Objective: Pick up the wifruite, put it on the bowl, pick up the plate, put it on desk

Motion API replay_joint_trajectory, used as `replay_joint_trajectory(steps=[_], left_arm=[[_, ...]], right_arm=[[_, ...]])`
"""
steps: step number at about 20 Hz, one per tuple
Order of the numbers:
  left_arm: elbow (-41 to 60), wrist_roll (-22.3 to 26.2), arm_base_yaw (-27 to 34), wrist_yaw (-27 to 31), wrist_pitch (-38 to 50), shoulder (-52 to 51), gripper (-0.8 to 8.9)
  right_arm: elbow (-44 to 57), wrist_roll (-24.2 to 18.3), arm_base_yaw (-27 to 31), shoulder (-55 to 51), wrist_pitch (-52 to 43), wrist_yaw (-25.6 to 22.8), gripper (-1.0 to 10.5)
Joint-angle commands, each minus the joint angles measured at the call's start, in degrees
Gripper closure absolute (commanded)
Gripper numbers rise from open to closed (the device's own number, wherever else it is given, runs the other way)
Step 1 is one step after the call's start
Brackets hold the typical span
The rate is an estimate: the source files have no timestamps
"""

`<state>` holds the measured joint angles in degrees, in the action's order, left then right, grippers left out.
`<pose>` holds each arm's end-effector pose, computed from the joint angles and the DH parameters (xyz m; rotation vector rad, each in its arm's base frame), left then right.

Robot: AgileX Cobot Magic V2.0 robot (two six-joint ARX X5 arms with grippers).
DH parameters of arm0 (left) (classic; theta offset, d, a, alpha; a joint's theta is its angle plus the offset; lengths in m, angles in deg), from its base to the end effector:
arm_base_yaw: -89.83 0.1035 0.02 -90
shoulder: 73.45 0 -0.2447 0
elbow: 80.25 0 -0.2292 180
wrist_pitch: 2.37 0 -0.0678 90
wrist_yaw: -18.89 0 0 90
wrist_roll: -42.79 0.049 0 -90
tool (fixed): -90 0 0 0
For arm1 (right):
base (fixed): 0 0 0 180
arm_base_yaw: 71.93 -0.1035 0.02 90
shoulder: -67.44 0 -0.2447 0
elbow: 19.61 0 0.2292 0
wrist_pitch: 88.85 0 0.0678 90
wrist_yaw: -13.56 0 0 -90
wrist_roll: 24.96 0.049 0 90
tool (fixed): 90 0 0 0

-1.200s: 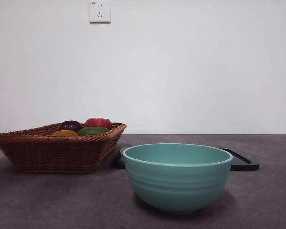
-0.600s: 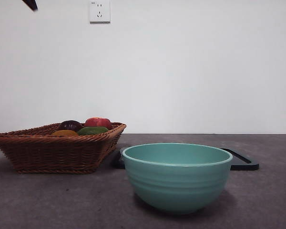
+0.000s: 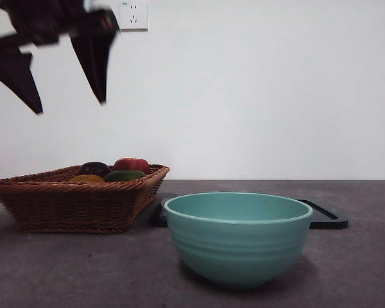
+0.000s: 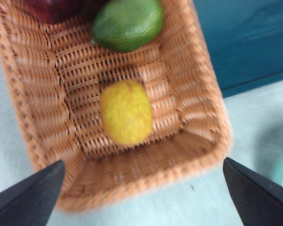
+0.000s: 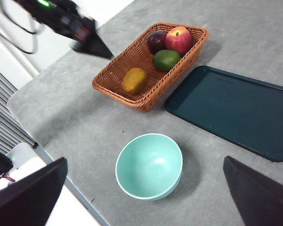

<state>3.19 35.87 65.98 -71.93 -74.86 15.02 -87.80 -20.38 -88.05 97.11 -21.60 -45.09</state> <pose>0.2657 -0.1182 0.2750 0.1194 1.1283 -0.3158 0.0725 0.0475 0.3147 0.1421 0.5436 0.7902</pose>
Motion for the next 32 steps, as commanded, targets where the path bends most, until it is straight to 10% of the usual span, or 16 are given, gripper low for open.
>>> replay_joint_trajectory(steps=[1, 18, 32], left_arm=[[-1.77, 0.79, -0.5, 1.14, 2.1, 4.55, 2.56], [-1.81, 1.36, 1.53, 1.51, 9.68, 20.83, 2.57], [-1.81, 1.55, 2.84, 1.42, 9.25, 22.36, 5.76]], right_arm=[[-1.09, -0.07, -0.28, 0.15, -0.46, 0.17, 3.3], [-1.09, 0.92, -0.28, 0.15, -0.61, 0.17, 3.3], [-1.09, 0.92, -0.28, 0.15, -0.61, 0.15, 3.3]])
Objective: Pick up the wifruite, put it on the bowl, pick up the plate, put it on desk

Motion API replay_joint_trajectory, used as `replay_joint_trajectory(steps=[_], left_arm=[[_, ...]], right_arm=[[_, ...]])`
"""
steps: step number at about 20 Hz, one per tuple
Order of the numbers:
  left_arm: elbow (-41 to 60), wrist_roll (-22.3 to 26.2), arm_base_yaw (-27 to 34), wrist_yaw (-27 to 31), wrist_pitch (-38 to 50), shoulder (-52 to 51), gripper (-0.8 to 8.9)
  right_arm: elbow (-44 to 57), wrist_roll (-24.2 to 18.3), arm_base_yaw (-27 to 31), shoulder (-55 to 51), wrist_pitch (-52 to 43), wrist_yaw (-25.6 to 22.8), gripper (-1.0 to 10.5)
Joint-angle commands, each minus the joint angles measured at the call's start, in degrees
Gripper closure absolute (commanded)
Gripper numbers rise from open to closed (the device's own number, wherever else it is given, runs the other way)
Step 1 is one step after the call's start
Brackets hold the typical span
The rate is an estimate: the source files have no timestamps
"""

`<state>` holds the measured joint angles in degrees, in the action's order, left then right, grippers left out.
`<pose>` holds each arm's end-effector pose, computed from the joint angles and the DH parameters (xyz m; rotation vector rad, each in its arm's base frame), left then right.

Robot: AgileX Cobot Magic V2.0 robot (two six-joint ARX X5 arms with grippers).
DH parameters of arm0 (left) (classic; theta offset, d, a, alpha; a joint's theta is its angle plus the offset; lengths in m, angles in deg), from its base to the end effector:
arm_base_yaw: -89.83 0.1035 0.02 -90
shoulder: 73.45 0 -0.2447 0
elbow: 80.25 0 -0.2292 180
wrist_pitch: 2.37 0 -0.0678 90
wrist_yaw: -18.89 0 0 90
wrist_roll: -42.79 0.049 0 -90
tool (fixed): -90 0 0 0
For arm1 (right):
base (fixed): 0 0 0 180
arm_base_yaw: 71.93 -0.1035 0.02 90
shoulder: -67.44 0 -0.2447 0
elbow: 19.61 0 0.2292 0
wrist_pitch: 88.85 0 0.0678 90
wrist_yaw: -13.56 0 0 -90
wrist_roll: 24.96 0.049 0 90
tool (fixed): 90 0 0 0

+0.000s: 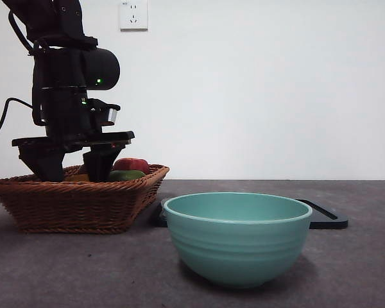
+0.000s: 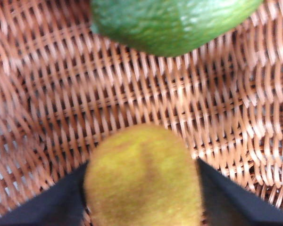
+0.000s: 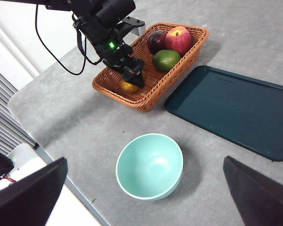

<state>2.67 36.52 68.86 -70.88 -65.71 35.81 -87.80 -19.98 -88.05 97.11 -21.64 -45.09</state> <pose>0.3306 -0.1265 0.1731 0.1510 1.3142 -0.2357 0.0726 0.0475 0.3147 0.1484 0.5457 0.7884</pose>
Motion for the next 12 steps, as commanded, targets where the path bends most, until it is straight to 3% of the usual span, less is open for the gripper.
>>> replay_joint_trajectory(steps=[1, 4, 12], left_arm=[[-1.29, 0.9, -0.04, 0.37, 0.15, 1.57, 5.76], [-1.68, 0.9, -0.04, 0.37, -0.13, 1.57, 5.74], [-11.26, 1.07, -0.74, -1.4, -12.41, -2.32, 5.75]], right_arm=[[-1.09, 0.52, -0.28, 0.15, -0.57, 0.15, 3.3], [-1.09, 0.5, -0.28, 0.15, -0.57, 0.15, 3.3], [-1.09, 0.48, -0.28, 0.15, -0.55, 0.15, 3.3]])
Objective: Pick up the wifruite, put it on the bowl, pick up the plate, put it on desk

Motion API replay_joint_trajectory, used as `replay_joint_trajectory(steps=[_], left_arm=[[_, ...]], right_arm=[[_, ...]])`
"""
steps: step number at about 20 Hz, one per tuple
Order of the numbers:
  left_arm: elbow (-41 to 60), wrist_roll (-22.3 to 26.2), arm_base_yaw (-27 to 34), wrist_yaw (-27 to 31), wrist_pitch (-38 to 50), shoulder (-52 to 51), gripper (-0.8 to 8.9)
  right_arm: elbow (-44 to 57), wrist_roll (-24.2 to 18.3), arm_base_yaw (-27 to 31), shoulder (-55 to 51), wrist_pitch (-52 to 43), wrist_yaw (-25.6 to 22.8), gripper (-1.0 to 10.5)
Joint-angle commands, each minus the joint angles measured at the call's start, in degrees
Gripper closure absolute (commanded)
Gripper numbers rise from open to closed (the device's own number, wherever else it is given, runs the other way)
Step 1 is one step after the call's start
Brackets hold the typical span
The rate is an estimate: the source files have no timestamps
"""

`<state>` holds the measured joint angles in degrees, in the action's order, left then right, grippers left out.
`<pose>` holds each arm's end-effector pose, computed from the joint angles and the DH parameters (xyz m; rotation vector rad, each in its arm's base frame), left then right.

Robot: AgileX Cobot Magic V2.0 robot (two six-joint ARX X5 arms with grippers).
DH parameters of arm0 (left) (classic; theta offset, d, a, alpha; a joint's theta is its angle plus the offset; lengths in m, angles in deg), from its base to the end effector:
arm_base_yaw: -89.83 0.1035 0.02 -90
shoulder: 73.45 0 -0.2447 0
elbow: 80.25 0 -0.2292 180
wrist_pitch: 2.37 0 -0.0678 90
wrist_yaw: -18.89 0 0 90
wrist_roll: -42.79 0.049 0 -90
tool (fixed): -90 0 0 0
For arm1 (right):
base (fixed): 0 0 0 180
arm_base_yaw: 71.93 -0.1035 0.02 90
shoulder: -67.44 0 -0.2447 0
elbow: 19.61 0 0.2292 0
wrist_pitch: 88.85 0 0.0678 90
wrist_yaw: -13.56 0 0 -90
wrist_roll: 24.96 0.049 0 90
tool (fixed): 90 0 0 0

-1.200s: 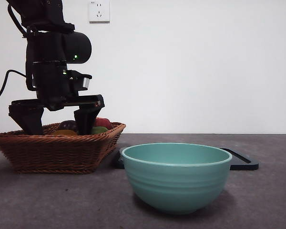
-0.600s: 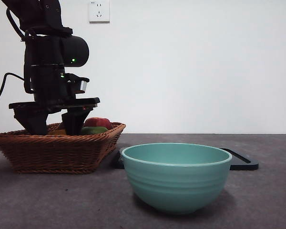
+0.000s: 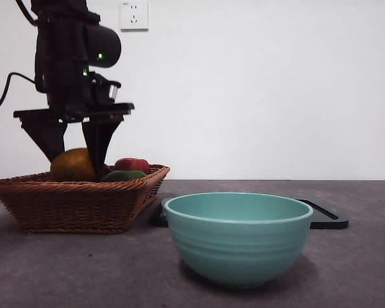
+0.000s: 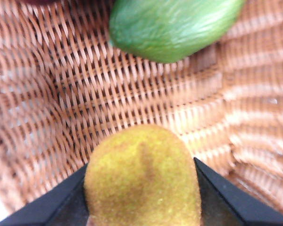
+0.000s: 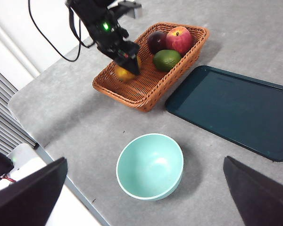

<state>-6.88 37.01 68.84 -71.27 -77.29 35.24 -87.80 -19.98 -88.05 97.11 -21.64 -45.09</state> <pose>0.3303 -0.1269 0.2133 0.1593 1.3397 -0.2439 0.0726 0.0475 0.3147 0.1484 0.5457 0.7884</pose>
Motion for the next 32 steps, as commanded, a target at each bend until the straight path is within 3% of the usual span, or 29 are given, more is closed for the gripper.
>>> replay_joint_trajectory(steps=[1, 6, 13, 22, 32], left_arm=[[-1.7, 0.57, -1.05, -1.77, -1.2, -3.45, 5.75], [-1.7, -0.46, -5.51, -3.74, -5.55, -11.37, 5.75], [-1.7, -4.0, -18.53, -3.74, -11.43, -15.3, 5.74], [-1.68, -7.52, -31.91, -3.72, -7.74, -14.03, 5.75], [-1.68, -8.85, -37.48, -3.69, -1.33, -4.31, 5.75]], right_arm=[[-1.09, 0.48, -0.28, 0.15, -0.55, 0.15, 3.3], [-1.09, 0.37, -0.28, 0.15, -0.55, 0.15, 3.3], [-1.09, 0.39, -0.28, 0.15, -0.55, 0.17, 3.3], [-1.7, 0.39, -0.31, 0.13, 2.99, 0.22, 3.4], [-4.87, 0.13, -0.28, 0.04, 7.26, 0.2, 3.4]])
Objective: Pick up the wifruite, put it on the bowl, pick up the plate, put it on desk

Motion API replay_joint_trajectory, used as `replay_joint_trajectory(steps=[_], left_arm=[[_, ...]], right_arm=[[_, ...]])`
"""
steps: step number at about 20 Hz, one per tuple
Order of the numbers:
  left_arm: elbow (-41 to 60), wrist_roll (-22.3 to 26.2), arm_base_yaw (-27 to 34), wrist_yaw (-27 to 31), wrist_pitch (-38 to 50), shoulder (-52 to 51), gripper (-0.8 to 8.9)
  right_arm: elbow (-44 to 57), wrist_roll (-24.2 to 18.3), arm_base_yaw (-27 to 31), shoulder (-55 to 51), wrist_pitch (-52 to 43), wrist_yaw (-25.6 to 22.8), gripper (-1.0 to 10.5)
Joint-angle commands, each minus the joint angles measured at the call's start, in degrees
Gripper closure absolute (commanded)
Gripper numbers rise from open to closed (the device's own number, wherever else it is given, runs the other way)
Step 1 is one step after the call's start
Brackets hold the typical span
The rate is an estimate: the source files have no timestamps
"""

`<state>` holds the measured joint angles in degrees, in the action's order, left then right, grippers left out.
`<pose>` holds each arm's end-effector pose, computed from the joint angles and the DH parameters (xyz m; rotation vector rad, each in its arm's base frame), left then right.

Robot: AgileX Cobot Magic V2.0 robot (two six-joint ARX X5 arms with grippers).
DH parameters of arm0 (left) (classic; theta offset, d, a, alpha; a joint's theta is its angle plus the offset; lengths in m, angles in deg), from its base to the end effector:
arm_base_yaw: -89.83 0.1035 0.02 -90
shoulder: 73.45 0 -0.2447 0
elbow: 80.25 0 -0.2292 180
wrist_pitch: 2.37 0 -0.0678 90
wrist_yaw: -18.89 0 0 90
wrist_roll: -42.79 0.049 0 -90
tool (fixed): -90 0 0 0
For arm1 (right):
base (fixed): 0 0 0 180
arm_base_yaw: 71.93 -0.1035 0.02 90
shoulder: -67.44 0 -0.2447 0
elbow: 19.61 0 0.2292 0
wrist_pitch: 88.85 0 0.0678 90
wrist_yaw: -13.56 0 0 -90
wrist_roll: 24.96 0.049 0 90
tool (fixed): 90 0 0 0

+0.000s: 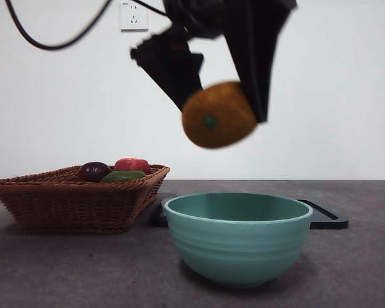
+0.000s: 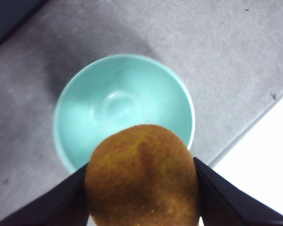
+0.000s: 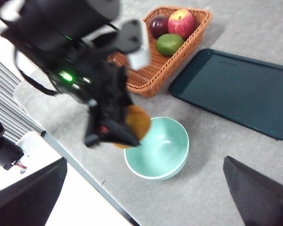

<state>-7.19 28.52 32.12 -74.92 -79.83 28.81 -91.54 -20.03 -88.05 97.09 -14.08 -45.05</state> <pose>0.1762 -0.2849 0.2499 0.3999 1.2731 -0.7579 0.0596 0.0438 0.3199 0.1564 0.6128 0.7814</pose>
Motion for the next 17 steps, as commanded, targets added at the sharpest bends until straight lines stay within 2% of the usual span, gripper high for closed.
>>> replay_joint_trajectory(steps=[1, 10, 17], left_arm=[[-1.38, -0.37, -0.87, -0.04, 2.03, 3.08, 5.75], [-1.38, -0.17, -0.87, 0.81, 6.51, 10.95, 5.75], [-1.38, -0.15, -0.85, 1.27, 6.6, 16.04, 5.75]], right_arm=[[-1.14, 0.2, -0.31, 0.07, -0.26, 0.15, 3.4], [-1.14, 0.17, -0.28, 0.07, 0.28, 0.15, 3.4], [-1.14, 0.15, -0.31, 0.07, 0.26, 0.15, 3.4]])
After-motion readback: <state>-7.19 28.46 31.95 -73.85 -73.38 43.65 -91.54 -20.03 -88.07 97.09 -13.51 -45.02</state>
